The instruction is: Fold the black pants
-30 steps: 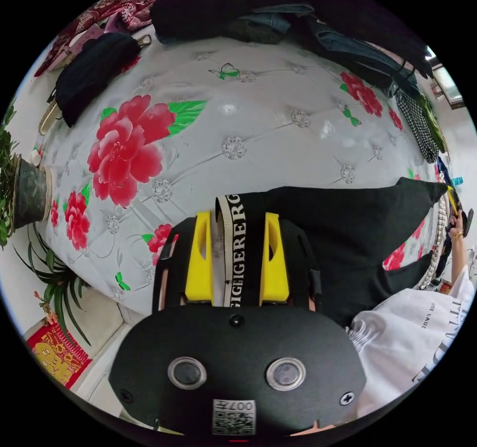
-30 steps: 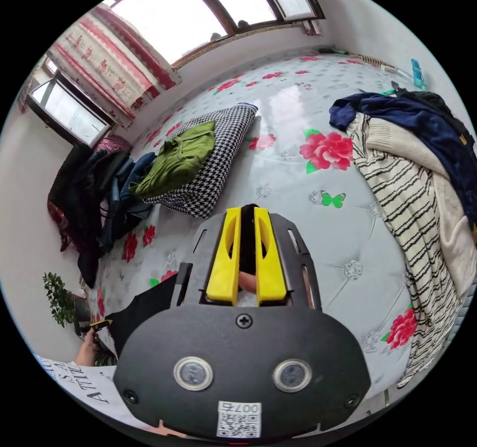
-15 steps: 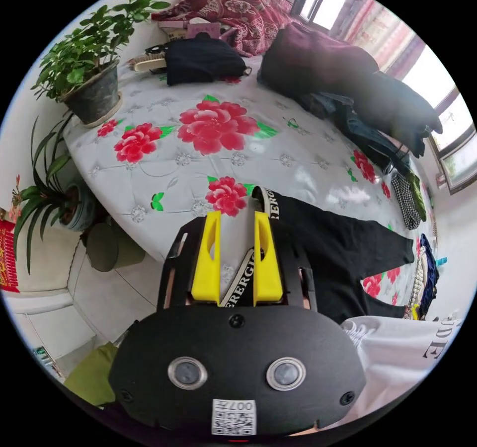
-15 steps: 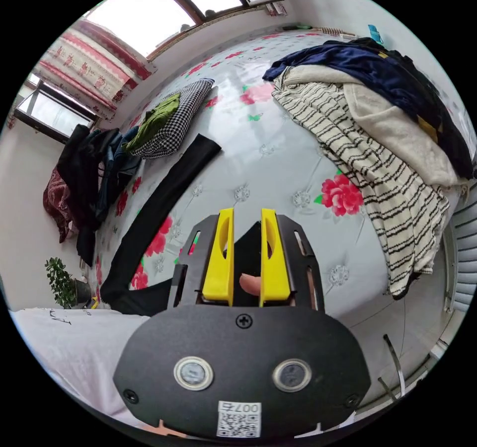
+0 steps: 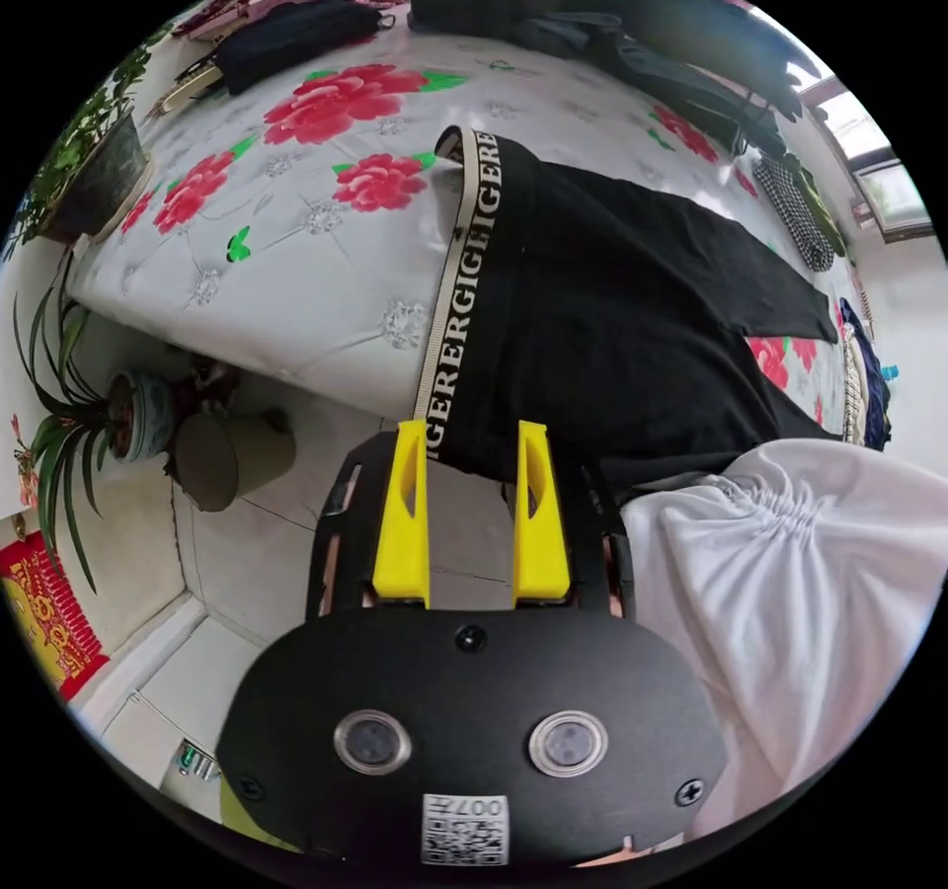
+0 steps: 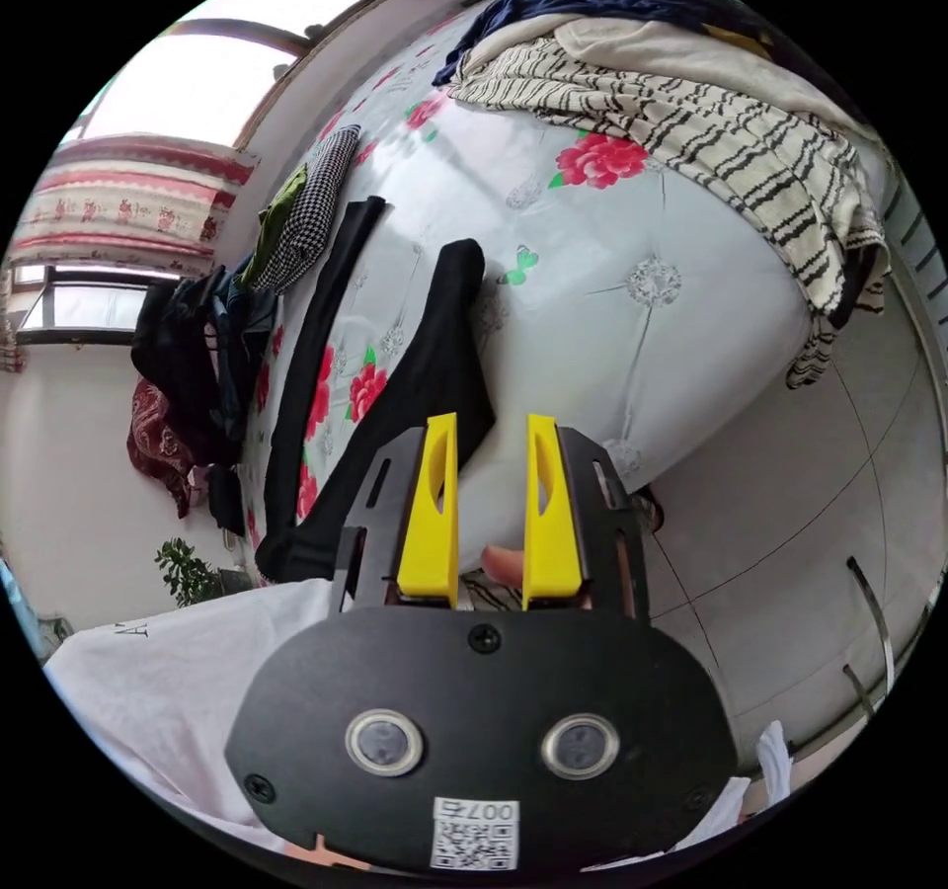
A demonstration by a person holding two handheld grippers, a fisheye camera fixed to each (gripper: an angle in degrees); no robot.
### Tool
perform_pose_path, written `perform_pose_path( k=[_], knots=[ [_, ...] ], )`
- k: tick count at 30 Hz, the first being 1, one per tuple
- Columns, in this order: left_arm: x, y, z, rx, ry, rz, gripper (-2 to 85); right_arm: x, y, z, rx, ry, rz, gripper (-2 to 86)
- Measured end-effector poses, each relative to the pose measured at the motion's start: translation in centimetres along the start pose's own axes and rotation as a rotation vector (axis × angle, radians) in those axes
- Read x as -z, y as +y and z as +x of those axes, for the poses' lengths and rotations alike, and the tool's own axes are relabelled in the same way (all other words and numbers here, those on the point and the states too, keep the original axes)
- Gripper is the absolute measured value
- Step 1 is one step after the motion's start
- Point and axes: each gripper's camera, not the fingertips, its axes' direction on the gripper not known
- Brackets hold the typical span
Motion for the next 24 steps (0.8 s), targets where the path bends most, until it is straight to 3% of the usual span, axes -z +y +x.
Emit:
perform_pose_path(
  k=[6,10,16,24],
  knots=[
    [-2.2,-0.7,-2.8,-0.009,0.045,-0.072,6.6,0.7,-0.4,2.2,-0.092,-0.046,0.025,5.6],
    [-1.8,0.1,-5.9,-0.026,0.217,-0.032,0.0,1.6,-0.2,4.3,-0.146,-0.093,0.045,4.4],
    [-0.2,2.1,-12.6,0.064,0.616,0.15,-0.7,2.6,-0.7,5.7,-0.141,-0.091,0.019,3.4],
    [1.5,4.8,-16.4,0.069,0.792,0.351,-0.7,1.7,0.4,6.8,-0.145,-0.138,-0.024,1.3]
  ],
)
